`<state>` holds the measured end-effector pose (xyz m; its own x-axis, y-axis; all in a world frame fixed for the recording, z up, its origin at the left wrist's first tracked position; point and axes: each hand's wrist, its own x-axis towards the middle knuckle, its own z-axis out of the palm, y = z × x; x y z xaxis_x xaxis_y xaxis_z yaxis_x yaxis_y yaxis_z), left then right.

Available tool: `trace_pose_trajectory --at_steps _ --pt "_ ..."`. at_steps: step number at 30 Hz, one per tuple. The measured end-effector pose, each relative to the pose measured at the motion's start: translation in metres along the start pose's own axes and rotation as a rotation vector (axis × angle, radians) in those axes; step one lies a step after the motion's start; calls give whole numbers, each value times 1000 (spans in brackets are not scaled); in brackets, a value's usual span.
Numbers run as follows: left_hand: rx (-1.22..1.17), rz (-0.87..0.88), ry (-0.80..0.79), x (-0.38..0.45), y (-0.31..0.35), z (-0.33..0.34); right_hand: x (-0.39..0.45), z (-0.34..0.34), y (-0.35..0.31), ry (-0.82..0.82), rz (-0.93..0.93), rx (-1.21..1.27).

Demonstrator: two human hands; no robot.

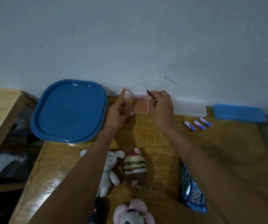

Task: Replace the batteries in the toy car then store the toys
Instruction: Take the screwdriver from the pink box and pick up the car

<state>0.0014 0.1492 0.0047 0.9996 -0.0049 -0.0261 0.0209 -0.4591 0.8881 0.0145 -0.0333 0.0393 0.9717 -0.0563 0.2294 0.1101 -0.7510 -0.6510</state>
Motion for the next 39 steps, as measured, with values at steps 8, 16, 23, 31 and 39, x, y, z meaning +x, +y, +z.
trace_pose_trajectory --at_steps 8,16,23,31,39 --pt "71 -26 -9 -3 7 2 -31 11 9 -120 57 -24" --pt "243 -18 -35 -9 20 -4 -26 0 1 -131 126 7" --pt "390 -77 -48 -46 69 9 -43 -57 -13 -34 189 55" --pt "400 96 -253 -103 128 63 -93 -143 -3 107 278 76" --pt "499 0 -486 -175 144 131 -172 -209 23 235 405 111"
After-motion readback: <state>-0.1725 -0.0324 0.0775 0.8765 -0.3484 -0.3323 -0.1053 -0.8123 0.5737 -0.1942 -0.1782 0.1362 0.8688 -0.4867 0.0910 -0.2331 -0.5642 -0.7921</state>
